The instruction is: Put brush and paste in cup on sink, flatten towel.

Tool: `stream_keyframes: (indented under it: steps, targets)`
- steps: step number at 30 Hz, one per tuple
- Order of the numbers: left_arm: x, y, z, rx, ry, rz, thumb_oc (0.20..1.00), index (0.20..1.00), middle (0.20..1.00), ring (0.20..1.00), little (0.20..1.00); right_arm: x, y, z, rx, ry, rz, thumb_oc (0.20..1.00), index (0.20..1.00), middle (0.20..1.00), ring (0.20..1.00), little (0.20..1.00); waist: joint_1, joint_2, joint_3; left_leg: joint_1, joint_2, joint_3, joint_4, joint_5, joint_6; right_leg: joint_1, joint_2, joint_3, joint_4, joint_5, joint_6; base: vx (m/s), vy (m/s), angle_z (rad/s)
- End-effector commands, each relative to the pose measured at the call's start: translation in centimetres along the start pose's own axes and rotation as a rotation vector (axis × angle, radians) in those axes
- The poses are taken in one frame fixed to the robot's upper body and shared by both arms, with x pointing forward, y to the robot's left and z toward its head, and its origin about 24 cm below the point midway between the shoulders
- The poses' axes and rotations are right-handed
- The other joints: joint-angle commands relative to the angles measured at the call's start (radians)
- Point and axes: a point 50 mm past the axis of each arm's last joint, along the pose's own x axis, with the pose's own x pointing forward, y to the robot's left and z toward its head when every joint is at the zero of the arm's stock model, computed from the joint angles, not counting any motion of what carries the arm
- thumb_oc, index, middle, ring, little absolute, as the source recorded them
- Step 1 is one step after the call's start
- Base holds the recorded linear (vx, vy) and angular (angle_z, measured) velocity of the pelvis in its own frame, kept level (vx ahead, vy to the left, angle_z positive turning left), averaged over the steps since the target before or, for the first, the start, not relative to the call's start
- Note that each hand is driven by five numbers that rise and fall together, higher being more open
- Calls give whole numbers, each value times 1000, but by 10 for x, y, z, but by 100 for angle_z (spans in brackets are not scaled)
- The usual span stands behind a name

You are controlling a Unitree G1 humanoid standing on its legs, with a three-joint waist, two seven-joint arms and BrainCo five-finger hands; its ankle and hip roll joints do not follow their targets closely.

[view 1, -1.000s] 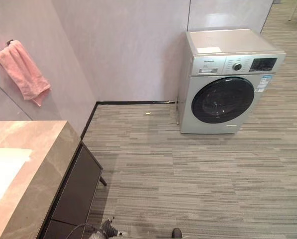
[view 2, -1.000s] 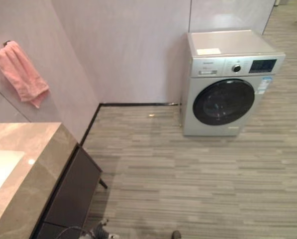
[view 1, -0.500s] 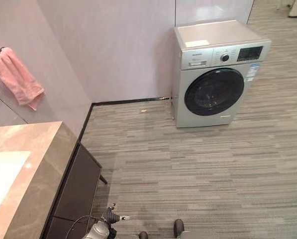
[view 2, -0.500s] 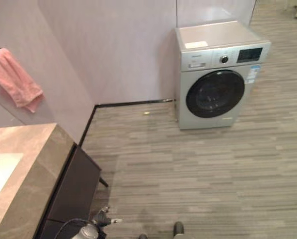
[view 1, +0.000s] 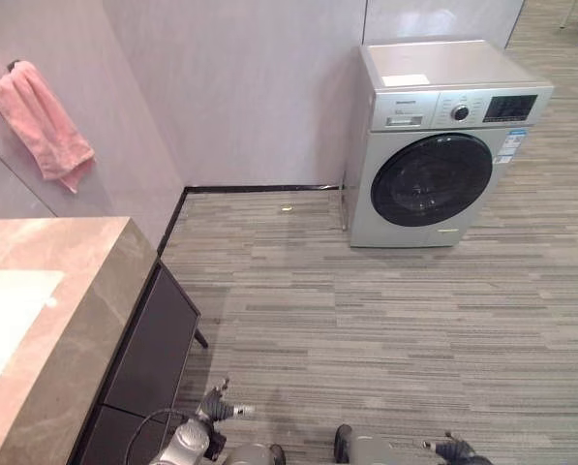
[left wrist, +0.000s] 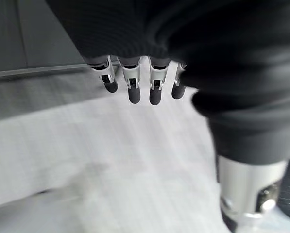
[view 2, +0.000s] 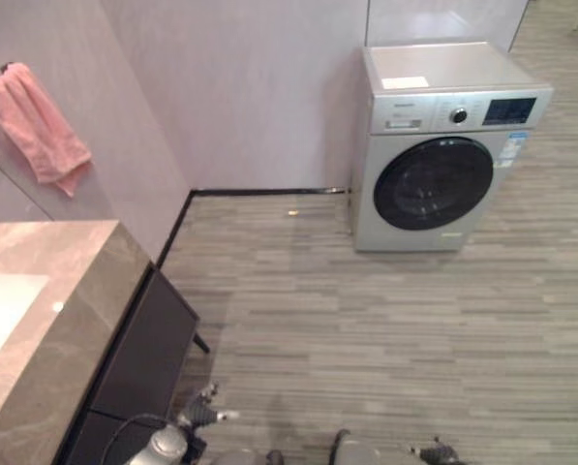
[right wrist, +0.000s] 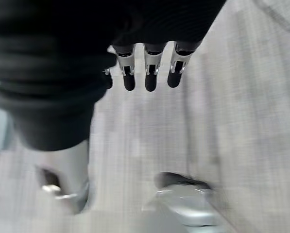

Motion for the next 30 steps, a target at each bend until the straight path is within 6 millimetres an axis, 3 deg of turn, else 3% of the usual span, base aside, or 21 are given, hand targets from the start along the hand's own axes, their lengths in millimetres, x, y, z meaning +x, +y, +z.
stream_keyframes:
  steps: [1,4,8,14,17,19,20,25,27,30]
  targets:
    - [2,20,6,-104,-52,110,1000,1000,1000,1000,1000,-1,-2,23,122,-154,-3,1000,1000,1000,1000,1000,3,-21,4,-10,-22,31,93,-25,7,133,-8,25,5,-63,62,21,-40,-13]
    - [4,20,6,-114,-42,128,1000,1000,1000,1000,1000,-3,12,34,65,-199,62,1000,1000,1000,1000,1000,10,-35,1,0,-21,34,104,-43,9,140,-4,22,13,-78,56,42,-28,-6]
    - [4,22,6,-119,-41,145,1000,1000,1000,1000,1000,-5,19,32,40,-202,88,1000,1000,1000,1000,1000,16,-44,-5,11,-20,30,91,-33,1,157,-1,13,-16,-73,58,77,-17,-2]
    - [0,21,0,-145,-32,146,1000,1000,1000,1000,1000,-6,11,28,91,-201,52,1000,1000,1000,1000,1000,22,-45,-16,10,-50,-1,16,63,-18,211,-1,7,-174,-2,75,78,54,5]
    - [-5,19,0,-120,-49,128,1000,1000,1000,1000,1000,-7,6,33,121,-220,57,1000,1000,1000,1000,1000,20,-9,-37,58,-85,1,-115,125,-13,199,-24,37,-199,64,119,89,234,11]
    - [-7,21,1,-110,-61,123,1000,1000,1000,1000,1000,-7,7,38,112,-242,60,1000,1000,1000,1000,1000,18,1,-35,78,-95,7,-146,126,-1,168,-40,45,-155,93,132,90,250,-13]
    - [-9,29,2,-75,-73,130,1000,1000,1000,1000,1000,-8,14,51,107,-288,85,1000,1000,1000,1000,1000,6,14,-12,125,-106,31,-190,93,29,86,-69,57,-11,153,139,118,318,-11]
    - [-7,30,-2,-47,-48,138,1000,1000,1000,1000,1000,-12,25,57,115,-324,139,1000,1000,1000,1000,1000,-25,20,0,156,-118,23,-184,69,29,-21,-18,102,-36,140,136,155,100,-29]
    - [-3,27,-7,-52,-6,157,1000,1000,1000,1000,1000,-12,28,60,69,-340,154,1000,1000,1000,1000,1000,-47,1,8,212,-142,12,-182,20,21,-90,-34,79,-248,218,154,339,-28,6]
    - [0,23,-10,28,19,125,1000,1000,1000,1000,1000,-15,36,61,17,-354,175,1000,1000,1000,1000,1000,-74,-6,8,295,-138,-8,-223,11,-7,-101,-30,41,-400,263,177,385,-60,19]
